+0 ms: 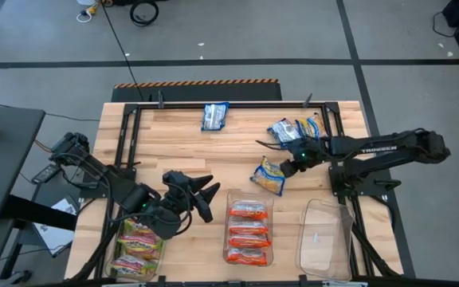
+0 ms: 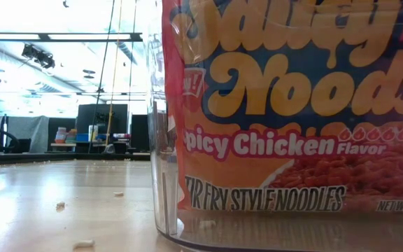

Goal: Sort Maruchan noodles
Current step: Put the blue noodle pack into the right transparent bin

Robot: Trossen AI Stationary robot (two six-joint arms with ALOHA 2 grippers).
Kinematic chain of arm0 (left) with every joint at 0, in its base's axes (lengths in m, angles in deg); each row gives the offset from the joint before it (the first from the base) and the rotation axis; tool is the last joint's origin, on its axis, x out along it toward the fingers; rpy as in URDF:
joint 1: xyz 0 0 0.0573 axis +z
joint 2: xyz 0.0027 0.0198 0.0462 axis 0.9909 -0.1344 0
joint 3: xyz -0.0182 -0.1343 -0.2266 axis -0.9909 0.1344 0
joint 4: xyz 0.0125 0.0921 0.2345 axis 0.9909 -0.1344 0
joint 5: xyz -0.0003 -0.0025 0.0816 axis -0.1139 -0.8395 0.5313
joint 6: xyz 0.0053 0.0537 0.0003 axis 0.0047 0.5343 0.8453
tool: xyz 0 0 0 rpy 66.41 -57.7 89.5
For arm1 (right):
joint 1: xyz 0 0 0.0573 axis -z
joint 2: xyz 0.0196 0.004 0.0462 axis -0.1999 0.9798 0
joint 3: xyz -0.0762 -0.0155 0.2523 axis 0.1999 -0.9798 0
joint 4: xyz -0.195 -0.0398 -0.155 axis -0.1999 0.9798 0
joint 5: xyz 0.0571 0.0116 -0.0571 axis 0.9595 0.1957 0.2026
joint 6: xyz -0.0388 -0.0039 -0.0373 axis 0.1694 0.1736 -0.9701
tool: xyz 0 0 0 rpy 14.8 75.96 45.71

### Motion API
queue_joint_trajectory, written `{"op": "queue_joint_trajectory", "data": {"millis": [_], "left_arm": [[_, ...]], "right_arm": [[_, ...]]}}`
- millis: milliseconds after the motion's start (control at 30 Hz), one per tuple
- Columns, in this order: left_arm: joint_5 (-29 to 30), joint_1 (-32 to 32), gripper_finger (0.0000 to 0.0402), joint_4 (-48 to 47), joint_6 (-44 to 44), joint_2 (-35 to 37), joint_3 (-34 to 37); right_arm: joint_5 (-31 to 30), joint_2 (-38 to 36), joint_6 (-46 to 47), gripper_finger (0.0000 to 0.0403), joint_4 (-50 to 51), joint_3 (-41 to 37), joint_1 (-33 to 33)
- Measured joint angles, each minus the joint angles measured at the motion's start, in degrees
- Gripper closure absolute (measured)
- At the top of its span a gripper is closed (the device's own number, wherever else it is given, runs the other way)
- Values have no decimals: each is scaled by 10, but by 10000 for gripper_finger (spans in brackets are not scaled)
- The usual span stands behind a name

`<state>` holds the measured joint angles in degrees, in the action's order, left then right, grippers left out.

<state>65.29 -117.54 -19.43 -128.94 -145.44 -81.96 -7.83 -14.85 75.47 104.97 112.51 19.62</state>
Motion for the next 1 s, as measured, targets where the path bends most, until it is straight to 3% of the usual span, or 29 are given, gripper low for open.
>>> {"op": "queue_joint_trajectory", "data": {"millis": [200, 333, 567, 700, 867, 1000], "left_arm": [[0, 2, 214, 0, 0, 0, 0], [-1, 9, 214, 0, -17, 0, 0], [-1, 11, 214, 0, -52, 0, 0], [-1, 11, 214, 0, -60, 0, 0], [0, 14, 214, 0, -60, 0, 0], [0, 18, 214, -1, -59, 0, 0]], "right_arm": [[95, 20, -253, 173, 23, 60, 55], [145, 77, -393, 152, 27, 90, 96], [248, 217, -487, 153, 27, 92, 160], [327, 253, -523, 148, 14, 92, 163], [277, 264, -531, 155, -10, 92, 156], [255, 268, -523, 190, -34, 92, 156]]}}
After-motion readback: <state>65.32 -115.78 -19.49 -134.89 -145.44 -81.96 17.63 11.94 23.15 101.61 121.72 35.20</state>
